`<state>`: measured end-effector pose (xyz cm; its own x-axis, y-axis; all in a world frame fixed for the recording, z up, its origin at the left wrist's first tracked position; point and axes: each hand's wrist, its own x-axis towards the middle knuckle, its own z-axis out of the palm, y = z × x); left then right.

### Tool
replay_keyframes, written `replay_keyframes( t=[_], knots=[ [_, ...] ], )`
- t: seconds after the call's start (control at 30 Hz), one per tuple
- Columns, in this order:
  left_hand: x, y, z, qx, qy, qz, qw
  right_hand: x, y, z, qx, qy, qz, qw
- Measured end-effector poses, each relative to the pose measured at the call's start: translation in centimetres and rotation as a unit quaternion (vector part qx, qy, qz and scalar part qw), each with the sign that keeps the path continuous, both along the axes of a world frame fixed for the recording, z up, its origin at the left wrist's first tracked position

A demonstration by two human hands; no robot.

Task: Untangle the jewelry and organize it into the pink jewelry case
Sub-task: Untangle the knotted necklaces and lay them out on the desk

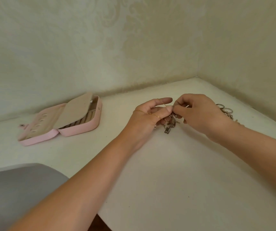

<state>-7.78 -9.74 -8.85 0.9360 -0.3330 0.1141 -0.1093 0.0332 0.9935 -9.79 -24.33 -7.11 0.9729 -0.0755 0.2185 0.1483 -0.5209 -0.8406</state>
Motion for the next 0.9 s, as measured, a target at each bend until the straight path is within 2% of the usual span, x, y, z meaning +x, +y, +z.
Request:
replay_keyframes(
  t=[0.17,0.3,0.37,0.43,0.5,0.7,0.8,0.9],
  knots=[
    [-0.4,-0.2,0.1,0.029,-0.021,0.026,0.999,0.7,0.6,-0.8,0.150,0.032,-0.043,0.987],
    [-0.3,-0.2,0.3,-0.046,0.048,0.076,0.995,0.1,0.5,0.0,0.178,0.055,0.032,0.982],
    [-0.3,-0.2,0.4,-0.104,0.089,0.075,0.988,-0.4,0.4,0.5,0.138,0.063,0.063,0.986],
    [-0.6,-0.3,0.5,-0.120,0.105,0.047,0.986,-0.5,0.3,0.8,0.008,0.031,0.043,0.999],
    [-0.9,-0.5,0.6,-0.098,0.093,0.016,0.991,-0.7,0.1,1.2,-0.101,-0.022,0.018,0.994],
    [-0.8,-0.6,0.8,-0.078,0.065,0.010,0.995,-0.7,-0.4,1.4,-0.145,-0.105,0.005,0.984],
    [-0.6,-0.4,0.6,-0.085,0.071,0.009,0.994,-0.4,-0.9,1.3,-0.088,-0.056,0.022,0.994],
    [-0.4,-0.1,0.7,-0.095,0.074,0.002,0.993,-0.1,-1.5,1.5,0.076,0.047,0.057,0.994]
  ],
)
